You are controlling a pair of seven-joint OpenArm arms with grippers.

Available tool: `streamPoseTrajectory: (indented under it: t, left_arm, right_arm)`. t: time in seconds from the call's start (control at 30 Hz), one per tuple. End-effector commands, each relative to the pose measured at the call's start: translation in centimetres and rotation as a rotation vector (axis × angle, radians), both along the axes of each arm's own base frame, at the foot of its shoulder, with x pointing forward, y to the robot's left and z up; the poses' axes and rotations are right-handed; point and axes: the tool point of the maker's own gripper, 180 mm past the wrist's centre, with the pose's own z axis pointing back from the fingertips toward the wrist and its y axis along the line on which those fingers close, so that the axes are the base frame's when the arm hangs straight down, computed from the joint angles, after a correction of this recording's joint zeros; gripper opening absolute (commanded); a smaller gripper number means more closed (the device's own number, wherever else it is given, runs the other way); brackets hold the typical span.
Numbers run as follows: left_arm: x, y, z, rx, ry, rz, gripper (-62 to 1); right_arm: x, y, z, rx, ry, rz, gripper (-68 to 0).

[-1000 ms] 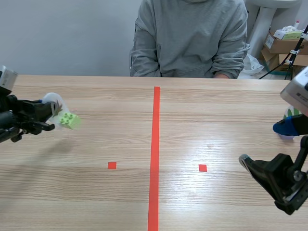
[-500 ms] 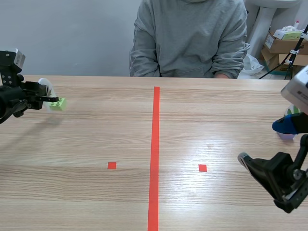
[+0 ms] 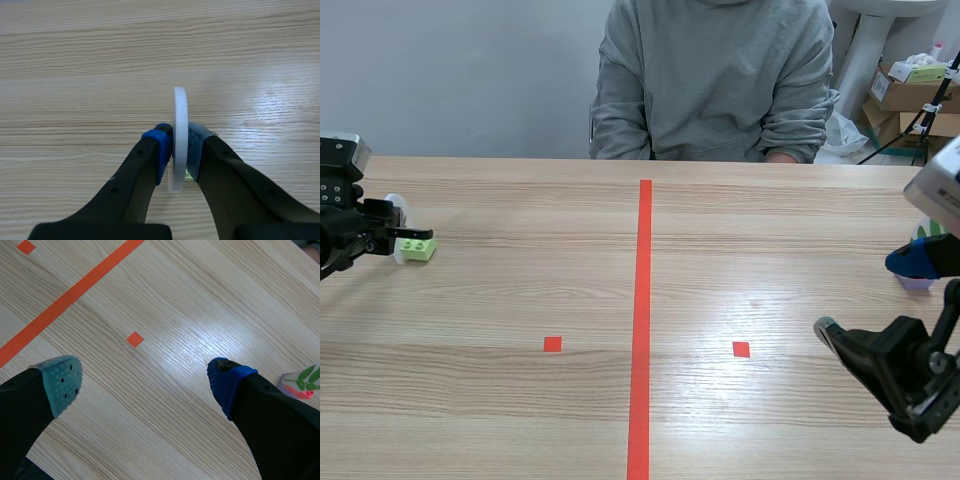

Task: Do the leaf sorting experiment

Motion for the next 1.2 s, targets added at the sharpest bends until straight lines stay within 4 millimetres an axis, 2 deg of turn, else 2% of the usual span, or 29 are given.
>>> streamPoseTrajectory:
  t: [0.0, 0.17, 0.2, 0.47, 0.6, 0.63, 0.77, 0.93, 1.03, 1.17]
  left_arm:
    - [1.1, 0.5, 2.3, 0.010, -0.062, 0.001, -58.2]
    - [0.9, 0.5, 2.0, 0.013, -0.053, 0.000, -57.8]
    - [0.9, 0.5, 1.9, 0.013, -0.053, 0.000, -56.2]
    - [0.9, 0.5, 1.9, 0.013, -0.057, -0.001, -28.1]
    - [1.1, 0.4, 2.6, 0.020, -0.095, -0.012, -7.2]
    - [1.1, 0.3, 2.7, 0.019, -0.102, -0.014, -4.5]
    - [1.0, -0.5, 3.5, 0.015, -0.126, -0.071, -3.2]
    - [-0.3, -2.1, 6.2, 0.079, -0.202, -0.168, -3.2]
    - [-2.2, -4.1, 8.1, 0.124, -0.241, -0.245, -3.3]
    - [-6.4, -8.5, 10.4, 0.145, -0.304, -0.379, -4.2]
  right_arm:
    - [0.3, -0.1, 0.3, -0.002, -0.015, -0.001, -16.5]
    - [0.3, -0.1, 0.3, -0.002, -0.015, -0.001, -16.5]
    - [0.3, -0.1, 0.3, -0.001, -0.015, -0.001, -16.5]
    - [0.3, -0.1, 0.3, -0.002, -0.015, -0.001, -16.5]
    - [0.3, -0.1, 0.3, -0.001, -0.015, -0.001, -16.5]
    - [0.3, -0.1, 0.3, -0.001, -0.015, -0.001, -16.5]
    - [0.3, -0.2, 0.3, -0.007, -0.013, -0.001, -16.5]
    - [0.3, -0.3, 0.2, -0.019, -0.012, -0.001, -16.5]
    - [0.3, -0.3, 0.2, -0.020, -0.013, -0.002, -16.5]
    - [0.3, -0.5, 0.1, -0.032, -0.013, -0.002, -16.5]
